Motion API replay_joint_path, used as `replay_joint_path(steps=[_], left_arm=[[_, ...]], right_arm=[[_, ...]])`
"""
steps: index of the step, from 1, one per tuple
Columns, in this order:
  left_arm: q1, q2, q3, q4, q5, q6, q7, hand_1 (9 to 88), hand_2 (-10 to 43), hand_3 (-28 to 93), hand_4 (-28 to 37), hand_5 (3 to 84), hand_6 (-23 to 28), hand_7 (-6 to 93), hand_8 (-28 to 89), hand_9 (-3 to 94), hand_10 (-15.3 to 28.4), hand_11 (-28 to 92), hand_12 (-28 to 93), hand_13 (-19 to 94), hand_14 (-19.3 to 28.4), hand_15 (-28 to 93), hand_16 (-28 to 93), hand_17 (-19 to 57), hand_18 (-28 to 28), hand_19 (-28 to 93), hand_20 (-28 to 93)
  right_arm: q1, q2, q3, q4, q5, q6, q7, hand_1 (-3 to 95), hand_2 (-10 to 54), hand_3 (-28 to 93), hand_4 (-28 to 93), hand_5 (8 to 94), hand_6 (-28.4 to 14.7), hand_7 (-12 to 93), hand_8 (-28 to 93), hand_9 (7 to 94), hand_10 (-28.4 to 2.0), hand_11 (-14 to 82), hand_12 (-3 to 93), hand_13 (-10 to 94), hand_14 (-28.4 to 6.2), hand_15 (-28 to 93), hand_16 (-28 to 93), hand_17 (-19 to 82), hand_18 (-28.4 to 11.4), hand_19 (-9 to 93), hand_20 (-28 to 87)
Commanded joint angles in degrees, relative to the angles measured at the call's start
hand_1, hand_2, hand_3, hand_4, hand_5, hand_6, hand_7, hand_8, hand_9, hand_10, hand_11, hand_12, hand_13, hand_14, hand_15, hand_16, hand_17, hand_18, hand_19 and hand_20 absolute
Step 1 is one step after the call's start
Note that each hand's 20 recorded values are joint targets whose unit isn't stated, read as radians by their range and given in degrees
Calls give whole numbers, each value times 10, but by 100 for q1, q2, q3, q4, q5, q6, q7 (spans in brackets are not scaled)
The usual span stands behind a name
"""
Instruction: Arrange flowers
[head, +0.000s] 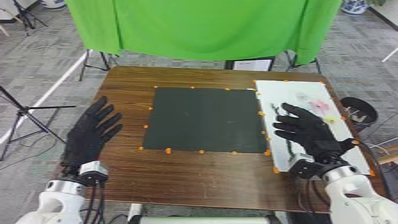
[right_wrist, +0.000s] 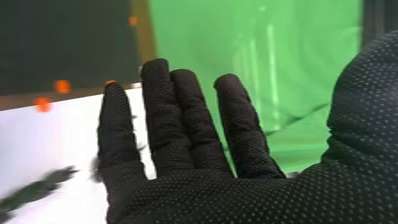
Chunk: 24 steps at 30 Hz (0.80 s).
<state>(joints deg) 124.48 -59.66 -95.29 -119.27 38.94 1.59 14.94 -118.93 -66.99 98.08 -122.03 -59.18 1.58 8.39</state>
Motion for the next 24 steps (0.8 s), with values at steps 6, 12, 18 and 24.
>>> replay_joint_path(steps=[6,12,18,24], left_arm=[[316,-154,-49,-41,27,89,-15,252,-93,682,-276,245,28,207,-106,197,105,183,201,166,148,250,31,-112,236,381,92],[206,-7,-87,-26,-19,-5,-74,257,-94,677,-271,249,30,207,-107,200,107,187,199,167,148,253,31,-110,236,383,92],[317,43,-208,-74,4,25,-72,255,-93,663,-282,250,30,205,-106,200,107,185,199,167,149,253,31,-109,239,386,93],[112,85,-37,-15,107,-51,-98,253,-94,670,-282,249,30,206,-105,198,107,185,201,167,149,254,31,-109,239,391,93]], right_arm=[[379,77,-169,127,193,381,-399,170,-95,844,-282,262,-29,302,-155,354,-110,154,230,367,-106,345,212,96,-219,515,271],[351,139,-59,115,187,43,-555,169,-95,846,-283,271,-26,308,-155,363,-121,168,241,357,-103,346,207,92,-217,511,267],[282,199,1,88,107,-127,-400,156,-95,846,-283,278,-25,305,-158,365,-126,172,242,336,-104,339,210,87,-215,505,266],[59,1061,153,-341,-2268,1208,392,192,-95,827,-282,380,-46,322,-165,464,-135,284,244,425,-114,460,187,164,-210,625,321]])
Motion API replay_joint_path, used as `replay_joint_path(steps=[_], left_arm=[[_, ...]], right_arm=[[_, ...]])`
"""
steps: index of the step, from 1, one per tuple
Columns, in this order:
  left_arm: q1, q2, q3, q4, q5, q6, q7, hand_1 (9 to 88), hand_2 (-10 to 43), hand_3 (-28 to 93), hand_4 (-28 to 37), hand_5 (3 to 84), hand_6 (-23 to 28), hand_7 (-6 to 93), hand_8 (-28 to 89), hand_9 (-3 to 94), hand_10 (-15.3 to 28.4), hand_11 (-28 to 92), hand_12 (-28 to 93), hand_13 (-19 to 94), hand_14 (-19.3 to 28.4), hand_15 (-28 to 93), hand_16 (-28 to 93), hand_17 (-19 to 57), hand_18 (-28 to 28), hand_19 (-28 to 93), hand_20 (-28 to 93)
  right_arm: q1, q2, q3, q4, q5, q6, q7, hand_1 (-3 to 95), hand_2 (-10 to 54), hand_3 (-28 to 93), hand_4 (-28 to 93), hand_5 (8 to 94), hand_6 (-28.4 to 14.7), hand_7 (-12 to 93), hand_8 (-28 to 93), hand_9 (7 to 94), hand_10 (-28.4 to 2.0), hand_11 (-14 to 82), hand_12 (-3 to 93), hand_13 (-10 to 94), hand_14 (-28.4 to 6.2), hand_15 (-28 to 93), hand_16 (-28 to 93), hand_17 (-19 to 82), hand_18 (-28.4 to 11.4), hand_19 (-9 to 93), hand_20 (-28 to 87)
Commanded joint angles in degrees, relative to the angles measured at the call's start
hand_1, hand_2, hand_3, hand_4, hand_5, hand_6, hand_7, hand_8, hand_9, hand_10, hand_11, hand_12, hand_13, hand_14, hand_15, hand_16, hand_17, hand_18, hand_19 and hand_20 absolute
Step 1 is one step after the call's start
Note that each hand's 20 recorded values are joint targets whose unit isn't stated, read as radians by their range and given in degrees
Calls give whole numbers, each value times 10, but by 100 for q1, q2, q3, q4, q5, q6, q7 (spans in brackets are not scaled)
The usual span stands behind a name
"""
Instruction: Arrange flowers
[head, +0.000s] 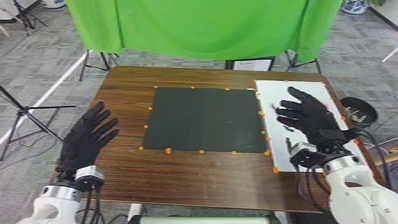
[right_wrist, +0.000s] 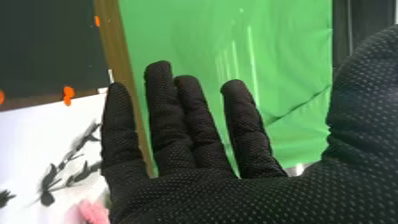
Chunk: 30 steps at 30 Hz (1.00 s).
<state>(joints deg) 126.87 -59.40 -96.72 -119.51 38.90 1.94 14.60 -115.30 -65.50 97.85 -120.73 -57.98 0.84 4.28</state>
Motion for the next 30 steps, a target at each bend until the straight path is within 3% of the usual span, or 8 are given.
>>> replay_joint_path(steps=[1,3,6,15,19,21,24,30], left_arm=[[-49,37,80,-20,106,-36,-66,253,-94,670,-282,249,31,206,-105,198,106,185,201,166,148,254,31,-108,239,391,93],[141,1,-8,-76,43,46,-43,254,-93,670,-282,249,30,206,-105,197,106,185,201,166,148,254,31,-108,238,390,92],[215,22,-60,-101,36,72,-42,254,-94,671,-282,249,31,205,-105,197,106,185,201,166,148,254,30,-108,237,389,92],[99,29,17,-87,56,69,-83,255,-93,670,-282,250,31,205,-105,197,106,185,200,166,148,255,30,-108,236,389,93],[167,11,-18,-108,58,90,-115,256,-92,667,-282,250,30,205,-105,197,106,185,201,166,148,254,30,-108,236,388,93],[168,11,-15,-127,48,116,-99,256,-91,667,-281,250,31,205,-105,197,107,186,200,166,149,254,30,-108,236,387,93],[140,14,-20,-128,106,5,-112,256,-91,668,-281,250,30,205,-105,197,106,185,201,165,149,254,30,-108,236,387,93],[190,-2,-24,-139,83,57,-121,256,-92,669,-282,250,30,207,-106,197,107,186,201,166,149,254,31,-109,236,386,93]], right_arm=[[-355,1075,205,-553,-2918,1380,1091,209,-95,814,-282,435,-44,332,-163,525,-140,306,237,479,-120,496,170,204,-199,662,331],[-501,1329,310,-668,-4132,1219,1441,249,-95,784,-282,534,-35,348,-161,620,-141,340,239,578,-129,568,169,276,-184,745,355],[-850,1533,523,-980,-6011,378,2027,268,-95,758,-283,570,-36,353,-151,657,-132,374,263,619,-126,625,190,324,-182,801,381],[-318,1707,-98,-1027,-6456,-2085,3365,204,-95,681,-283,583,-53,337,-125,655,-143,455,340,610,-136,694,247,328,-197,821,431],[-88,1720,-480,-847,-6594,-2490,3622,173,-95,673,-283,554,-72,304,-113,604,-151,456,348,560,-151,707,248,306,-200,823,432],[-45,1757,-608,-792,-6739,-2482,3696,165,-95,672,-283,541,-78,292,-108,583,-156,453,347,543,-154,710,245,297,-205,825,433],[-25,1808,-714,-743,-6850,-2394,3803,147,-95,689,-283,533,-80,288,-102,575,-157,456,348,534,-155,713,241,289,-210,829,437],[124,1872,-1009,-580,-6857,-2478,3809,130,-95,715,-283,536,-75,298,-100,574,-153,472,355,534,-152,718,234,282,-214,831,443]])
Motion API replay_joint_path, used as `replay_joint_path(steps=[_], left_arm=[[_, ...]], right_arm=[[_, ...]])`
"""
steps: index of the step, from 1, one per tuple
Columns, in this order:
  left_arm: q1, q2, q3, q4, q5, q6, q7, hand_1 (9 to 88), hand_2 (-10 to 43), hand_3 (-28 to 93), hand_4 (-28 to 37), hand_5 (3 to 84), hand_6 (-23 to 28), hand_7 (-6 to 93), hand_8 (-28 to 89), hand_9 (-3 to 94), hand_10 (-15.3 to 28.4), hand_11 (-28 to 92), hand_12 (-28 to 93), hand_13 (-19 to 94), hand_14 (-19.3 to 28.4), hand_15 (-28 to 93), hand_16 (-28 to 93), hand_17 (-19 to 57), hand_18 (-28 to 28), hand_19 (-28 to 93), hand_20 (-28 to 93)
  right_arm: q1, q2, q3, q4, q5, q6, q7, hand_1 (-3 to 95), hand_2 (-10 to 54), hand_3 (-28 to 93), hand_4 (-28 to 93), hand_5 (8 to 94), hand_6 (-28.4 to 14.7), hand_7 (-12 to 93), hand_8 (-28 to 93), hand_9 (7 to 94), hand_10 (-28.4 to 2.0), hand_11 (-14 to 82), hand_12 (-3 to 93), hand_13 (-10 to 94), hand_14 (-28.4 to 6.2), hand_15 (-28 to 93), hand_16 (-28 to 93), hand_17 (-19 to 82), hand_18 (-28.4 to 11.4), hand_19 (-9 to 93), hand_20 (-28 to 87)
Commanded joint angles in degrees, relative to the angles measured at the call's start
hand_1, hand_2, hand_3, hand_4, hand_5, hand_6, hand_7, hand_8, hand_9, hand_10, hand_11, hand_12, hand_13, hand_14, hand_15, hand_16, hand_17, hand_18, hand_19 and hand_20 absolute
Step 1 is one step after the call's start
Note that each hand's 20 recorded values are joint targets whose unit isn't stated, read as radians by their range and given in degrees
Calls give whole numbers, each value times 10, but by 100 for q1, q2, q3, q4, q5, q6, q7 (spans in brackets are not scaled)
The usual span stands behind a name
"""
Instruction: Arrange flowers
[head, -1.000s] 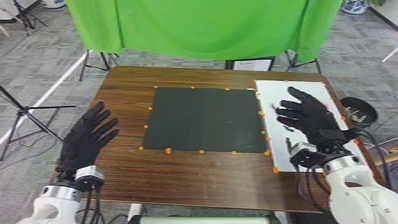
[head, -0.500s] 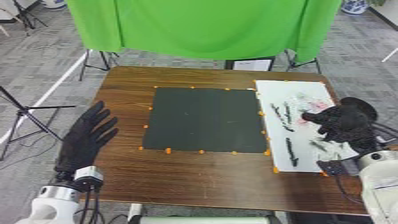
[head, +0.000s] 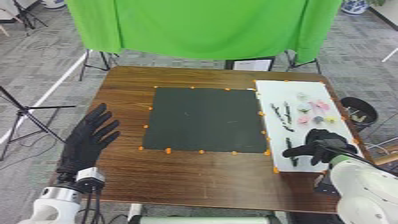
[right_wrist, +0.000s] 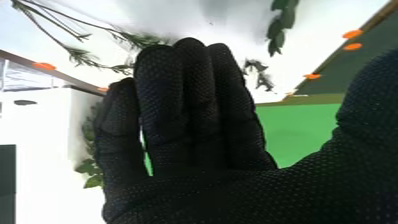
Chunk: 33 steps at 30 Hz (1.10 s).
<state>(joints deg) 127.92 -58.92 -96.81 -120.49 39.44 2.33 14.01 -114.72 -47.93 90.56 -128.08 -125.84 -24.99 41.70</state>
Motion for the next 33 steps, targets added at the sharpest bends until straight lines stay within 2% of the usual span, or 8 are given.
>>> replay_joint_path(steps=[1,7,9,18,24,26,29,33], left_arm=[[72,-37,-1,-29,29,21,-44,256,-92,669,-281,250,30,206,-106,197,107,186,201,166,149,254,31,-109,237,387,93],[14,-16,29,8,44,-41,-66,254,-94,672,-282,250,30,205,-105,197,107,186,200,166,148,254,31,-109,237,388,93],[0,-3,43,14,46,-50,-71,255,-93,671,-282,250,30,205,-105,197,107,187,201,166,148,255,31,-109,237,388,93],[-42,14,76,39,51,-78,-120,256,-92,668,-282,250,30,205,-104,197,106,185,201,166,149,254,31,-110,238,388,92],[-84,50,96,64,36,-89,-118,256,-92,670,-282,250,31,204,-105,196,106,185,202,166,148,255,31,-110,238,388,92],[-105,55,109,78,37,-97,-116,256,-92,670,-282,251,31,204,-105,196,106,185,202,166,148,256,31,-110,238,388,92],[-110,61,111,81,44,-111,-118,256,-92,670,-282,250,31,204,-105,197,107,185,201,165,148,256,30,-110,238,388,92],[-115,54,129,84,44,-94,-128,257,-91,668,-282,250,31,205,-105,196,106,185,202,165,148,255,31,-110,238,388,92]], right_arm=[[52,133,-337,188,-156,172,15,131,-95,719,-283,540,-72,303,-101,581,-150,476,355,541,-148,719,234,282,-214,832,444],[79,90,-572,218,-436,-95,123,208,-95,723,-281,579,-42,347,-125,645,-131,477,357,611,-121,703,248,309,-207,858,447],[-394,134,-400,98,-612,97,61,232,-95,728,-282,595,-35,359,-132,669,-131,473,365,632,-112,701,258,324,-205,870,446],[-564,39,-714,155,-910,246,16,316,-95,730,-283,635,-13,387,-136,711,-111,495,379,681,-92,712,278,359,-204,902,448],[-598,25,-946,372,-1158,909,-300,388,-95,708,-283,679,4,385,-141,744,-97,496,390,720,-81,709,299,387,-201,921,450],[-524,50,-1056,465,-1239,1075,-295,408,-95,676,-283,678,5,385,-72,748,-95,496,392,724,-80,706,307,388,-201,923,449],[-433,74,-1134,541,-1302,1146,-236,406,-95,679,-283,677,5,382,-42,752,-92,496,397,727,-78,705,313,390,-202,926,451],[-388,79,-1122,577,-1232,1089,-221,374,-95,736,-283,672,1,383,-138,736,-97,494,405,717,-79,703,323,385,-199,922,457]])
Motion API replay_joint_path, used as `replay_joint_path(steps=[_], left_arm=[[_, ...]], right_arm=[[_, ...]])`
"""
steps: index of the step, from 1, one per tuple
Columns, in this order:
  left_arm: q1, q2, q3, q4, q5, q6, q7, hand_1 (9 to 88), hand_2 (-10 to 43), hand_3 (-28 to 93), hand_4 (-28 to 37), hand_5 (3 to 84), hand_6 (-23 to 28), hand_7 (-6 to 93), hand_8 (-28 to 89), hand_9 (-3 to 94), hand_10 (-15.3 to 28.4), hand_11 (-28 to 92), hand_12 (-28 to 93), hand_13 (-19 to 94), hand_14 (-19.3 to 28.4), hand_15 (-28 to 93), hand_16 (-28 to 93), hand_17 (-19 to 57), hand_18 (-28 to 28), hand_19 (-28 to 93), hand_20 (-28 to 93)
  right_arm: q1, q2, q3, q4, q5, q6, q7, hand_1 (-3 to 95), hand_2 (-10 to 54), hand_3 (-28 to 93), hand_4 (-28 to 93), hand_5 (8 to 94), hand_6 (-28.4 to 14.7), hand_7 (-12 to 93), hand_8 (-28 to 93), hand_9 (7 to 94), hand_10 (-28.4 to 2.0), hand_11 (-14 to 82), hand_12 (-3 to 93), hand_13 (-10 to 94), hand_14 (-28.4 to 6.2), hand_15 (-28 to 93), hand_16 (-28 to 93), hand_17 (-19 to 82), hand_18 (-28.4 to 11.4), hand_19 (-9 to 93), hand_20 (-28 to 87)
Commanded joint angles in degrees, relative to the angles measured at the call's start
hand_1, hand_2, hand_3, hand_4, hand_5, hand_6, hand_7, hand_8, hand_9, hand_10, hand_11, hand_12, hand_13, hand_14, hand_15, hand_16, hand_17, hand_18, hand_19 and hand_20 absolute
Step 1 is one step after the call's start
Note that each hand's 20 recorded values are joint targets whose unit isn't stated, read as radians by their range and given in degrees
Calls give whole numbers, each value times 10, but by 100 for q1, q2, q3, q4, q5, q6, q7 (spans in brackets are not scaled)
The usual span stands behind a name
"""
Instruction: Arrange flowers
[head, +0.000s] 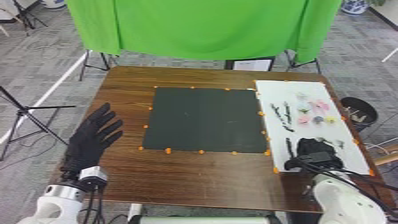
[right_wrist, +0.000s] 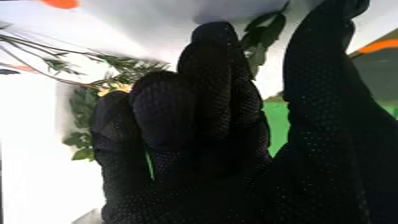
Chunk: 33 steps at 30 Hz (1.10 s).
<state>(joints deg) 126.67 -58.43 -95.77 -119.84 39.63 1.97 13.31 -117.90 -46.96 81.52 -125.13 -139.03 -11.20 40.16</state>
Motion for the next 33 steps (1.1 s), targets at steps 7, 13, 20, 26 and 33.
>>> replay_joint_path(steps=[7,13,20,26,33], left_arm=[[69,-20,10,4,20,-44,-53,255,-92,671,-282,249,31,205,-105,196,106,185,202,165,149,254,31,-110,238,387,92],[57,-29,10,7,46,-52,-67,256,-92,671,-282,249,30,204,-105,196,106,185,202,165,148,253,31,-110,238,387,92],[90,-74,44,-10,22,-10,-52,256,-91,672,-282,249,30,204,-104,196,106,184,201,165,149,253,31,-110,239,387,91],[122,-113,33,-24,9,56,-59,253,-87,671,-282,250,30,204,-105,195,106,185,202,165,149,253,31,-111,239,388,92],[125,-117,36,-2,0,59,-50,254,-85,671,-283,250,31,204,-104,196,106,185,201,165,149,254,31,-111,239,387,91]], right_arm=[[-67,-6,-367,515,93,-137,-306,445,-95,687,-283,673,2,392,44,763,-78,433,498,725,-74,705,317,387,-197,919,462],[20,-13,-560,655,-251,-220,-8,469,-95,668,-283,671,3,386,40,769,-69,398,551,725,-67,703,334,389,-196,919,473],[24,-50,-632,934,-124,342,-365,440,-95,707,-283,663,1,389,11,751,-76,430,511,712,-71,711,326,376,-196,909,485],[-214,-106,-377,1036,126,493,-963,493,-95,816,-282,746,21,450,121,846,-59,436,583,767,-69,744,360,403,-207,932,534],[-331,-124,-199,1150,554,756,-1340,407,-80,903,-193,612,2,619,219,759,-73,612,617,721,-80,830,377,376,-208,932,595]])
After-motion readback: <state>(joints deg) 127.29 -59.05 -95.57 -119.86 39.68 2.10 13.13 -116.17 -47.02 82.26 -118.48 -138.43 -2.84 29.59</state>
